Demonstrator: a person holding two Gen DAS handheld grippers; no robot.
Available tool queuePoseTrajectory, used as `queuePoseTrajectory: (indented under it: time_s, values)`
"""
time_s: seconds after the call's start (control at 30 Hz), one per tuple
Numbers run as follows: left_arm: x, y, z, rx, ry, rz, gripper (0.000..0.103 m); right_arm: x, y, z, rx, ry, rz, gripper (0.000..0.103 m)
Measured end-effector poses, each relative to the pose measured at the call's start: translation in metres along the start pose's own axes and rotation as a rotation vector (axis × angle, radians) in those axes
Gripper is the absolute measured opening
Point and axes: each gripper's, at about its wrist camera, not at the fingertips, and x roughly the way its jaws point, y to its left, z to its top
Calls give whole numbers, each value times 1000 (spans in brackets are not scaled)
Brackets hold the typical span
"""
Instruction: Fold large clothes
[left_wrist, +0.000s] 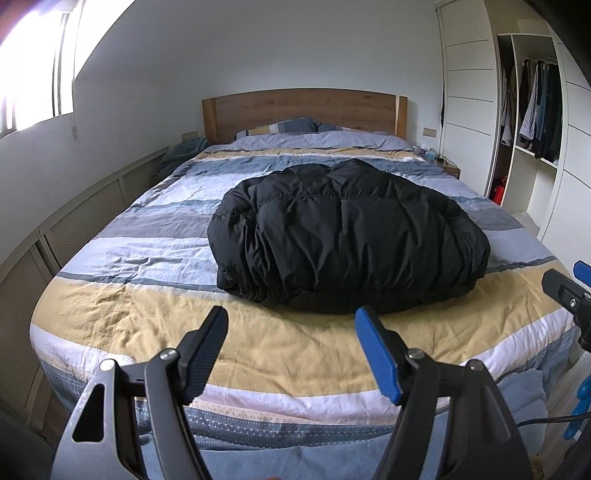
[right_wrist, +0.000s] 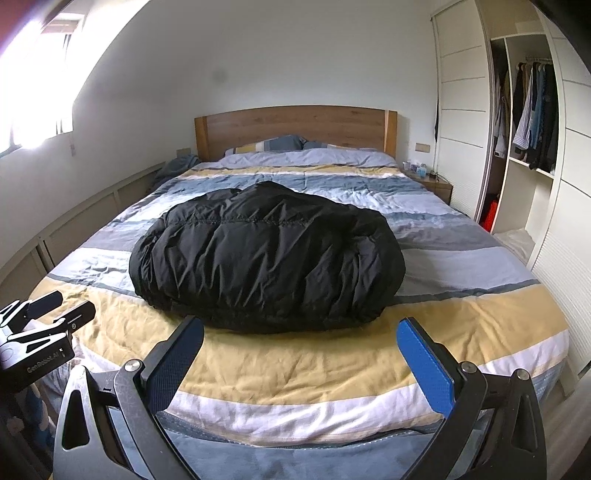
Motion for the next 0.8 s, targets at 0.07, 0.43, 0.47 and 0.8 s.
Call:
queuePoseTrajectory:
  time_s: [0.07, 0.43, 0.47, 0.8]
  values:
    - [0, -1, 0, 2, -2, 2, 70, 2, 0, 0, 0, 4, -3, 103]
    - [11, -2, 1, 13, 17, -11, 70, 11, -3, -1, 7, 20, -6, 103]
    - [11, -2, 0, 15, 18, -10, 70, 12, -4, -1, 8, 21, -6, 103]
    - [14, -3, -1, 27, 26, -8, 70, 18, -6, -3, 15, 35, -11, 103]
